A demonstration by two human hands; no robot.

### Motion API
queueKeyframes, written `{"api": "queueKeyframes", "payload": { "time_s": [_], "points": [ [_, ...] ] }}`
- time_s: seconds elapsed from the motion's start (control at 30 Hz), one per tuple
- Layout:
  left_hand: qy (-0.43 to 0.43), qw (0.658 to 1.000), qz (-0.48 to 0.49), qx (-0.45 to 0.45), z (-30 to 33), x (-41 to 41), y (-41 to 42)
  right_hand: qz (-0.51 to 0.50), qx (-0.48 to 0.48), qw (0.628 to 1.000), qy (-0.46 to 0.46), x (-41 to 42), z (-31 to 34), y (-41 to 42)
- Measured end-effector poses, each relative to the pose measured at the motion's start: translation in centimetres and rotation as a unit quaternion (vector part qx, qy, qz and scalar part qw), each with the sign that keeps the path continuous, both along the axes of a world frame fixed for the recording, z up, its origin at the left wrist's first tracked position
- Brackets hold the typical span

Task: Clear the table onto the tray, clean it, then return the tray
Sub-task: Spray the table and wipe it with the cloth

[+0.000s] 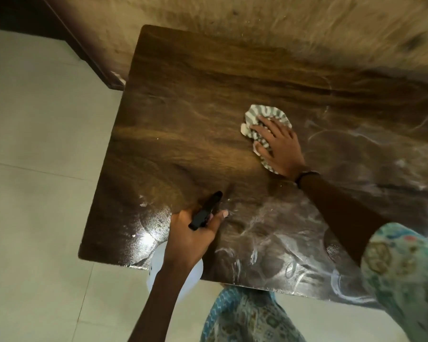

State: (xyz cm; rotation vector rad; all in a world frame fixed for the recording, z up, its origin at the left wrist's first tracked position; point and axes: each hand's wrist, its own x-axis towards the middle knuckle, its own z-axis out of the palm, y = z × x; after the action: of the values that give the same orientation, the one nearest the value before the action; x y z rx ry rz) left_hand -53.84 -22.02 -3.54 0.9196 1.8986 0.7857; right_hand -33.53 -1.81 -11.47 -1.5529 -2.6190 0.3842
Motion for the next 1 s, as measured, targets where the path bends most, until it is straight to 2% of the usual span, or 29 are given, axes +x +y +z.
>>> {"api": "queueKeyframes", "payload": {
  "time_s": [0.07,0.2,0.37,0.43,0.5,0.63,0.7,1.0],
  "points": [
    [0.003,1.0,0.007,-0.003,0.0,0.2,-0.6,0.006,0.0,1.0,-0.001,-3.5,0.0,-0.3],
    [-0.013,1.0,0.006,-0.024,-0.2,0.9,-1.7,0.132,-0.021,0.991,0.006,-7.2,-0.1,-3.6],
    [-0.019,0.999,-0.01,-0.033,0.0,1.7,-3.0,0.259,-0.039,0.965,-0.016,-1.6,0.0,-6.6],
    [-0.018,0.999,-0.019,-0.03,-0.1,2.0,-3.5,0.242,-0.043,0.969,-0.029,1.5,0.1,-5.8],
    [-0.013,1.0,-0.017,-0.019,-0.2,2.4,-3.8,0.183,-0.048,0.982,-0.024,3.2,0.2,-4.3],
    [-0.014,1.0,-0.009,-0.019,-1.0,3.8,-4.5,0.039,-0.02,0.999,0.01,0.6,-0.2,-2.8],
    [-0.011,1.0,-0.01,-0.024,-1.2,4.6,-4.9,0.0,-0.016,1.0,0.018,-1.1,-0.5,-3.2],
    [0.022,1.0,0.016,-0.013,-2.2,7.7,-8.1,0.052,-0.041,0.998,0.011,-0.1,0.2,-3.6]
  ]
}}
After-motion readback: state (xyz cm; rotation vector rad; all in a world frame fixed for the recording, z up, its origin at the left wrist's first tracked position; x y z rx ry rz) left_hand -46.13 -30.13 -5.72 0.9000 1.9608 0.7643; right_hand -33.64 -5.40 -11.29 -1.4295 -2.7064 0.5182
